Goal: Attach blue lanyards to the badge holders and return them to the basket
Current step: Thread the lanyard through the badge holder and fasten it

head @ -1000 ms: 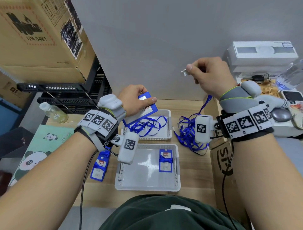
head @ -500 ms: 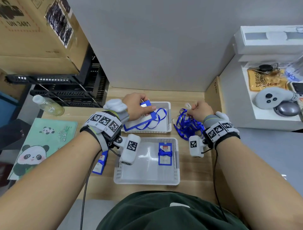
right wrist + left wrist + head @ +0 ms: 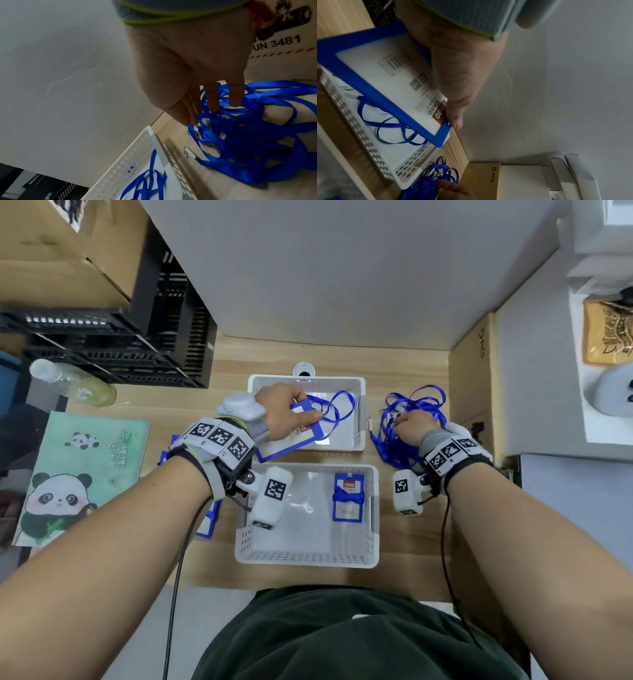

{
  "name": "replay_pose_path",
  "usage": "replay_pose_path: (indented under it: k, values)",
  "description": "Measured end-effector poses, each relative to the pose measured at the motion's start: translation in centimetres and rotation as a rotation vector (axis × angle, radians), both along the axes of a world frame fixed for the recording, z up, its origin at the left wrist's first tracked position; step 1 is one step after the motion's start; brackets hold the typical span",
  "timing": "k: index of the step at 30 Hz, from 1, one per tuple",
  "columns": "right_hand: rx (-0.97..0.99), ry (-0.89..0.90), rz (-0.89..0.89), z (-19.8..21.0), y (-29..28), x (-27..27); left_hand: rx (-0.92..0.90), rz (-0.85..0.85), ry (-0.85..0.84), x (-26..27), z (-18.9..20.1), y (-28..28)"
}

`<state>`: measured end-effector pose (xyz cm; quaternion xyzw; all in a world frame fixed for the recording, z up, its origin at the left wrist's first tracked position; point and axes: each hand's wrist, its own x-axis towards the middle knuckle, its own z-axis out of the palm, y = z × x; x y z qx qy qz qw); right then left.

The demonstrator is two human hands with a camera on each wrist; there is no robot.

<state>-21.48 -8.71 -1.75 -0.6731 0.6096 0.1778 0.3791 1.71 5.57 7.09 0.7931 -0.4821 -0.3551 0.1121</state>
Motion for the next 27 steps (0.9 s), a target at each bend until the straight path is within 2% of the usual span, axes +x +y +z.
replay_pose_path:
  k: [5, 10, 15, 22, 27]
  values:
    - [-0.009, -0.02, 0.006, -0.2, -1.1, 1.5, 0.01, 0.021, -0.009, 1.0, -1.7, -1.1]
    - [-0.096, -0.187, -0.007, 0.3, -1.8, 5.3, -0.001, 0.052, 0.011, 2.2, -3.7, -1.9]
    - [-0.059, -0.258, 0.104, 0.0, -0.7, 10.1, 0.017, 0.102, -0.043, 4.3, -5.9, -1.4]
    - [0.078, -0.152, 0.253, -2.3, 1.7, 13.8, 0.109, 0.119, -0.085, 6.6, -8.4, 1.0]
    - [0.135, -0.177, 0.3, -3.3, 3.1, 15.2, 0.164, 0.148, -0.087, 8.1, -10.0, 2.4]
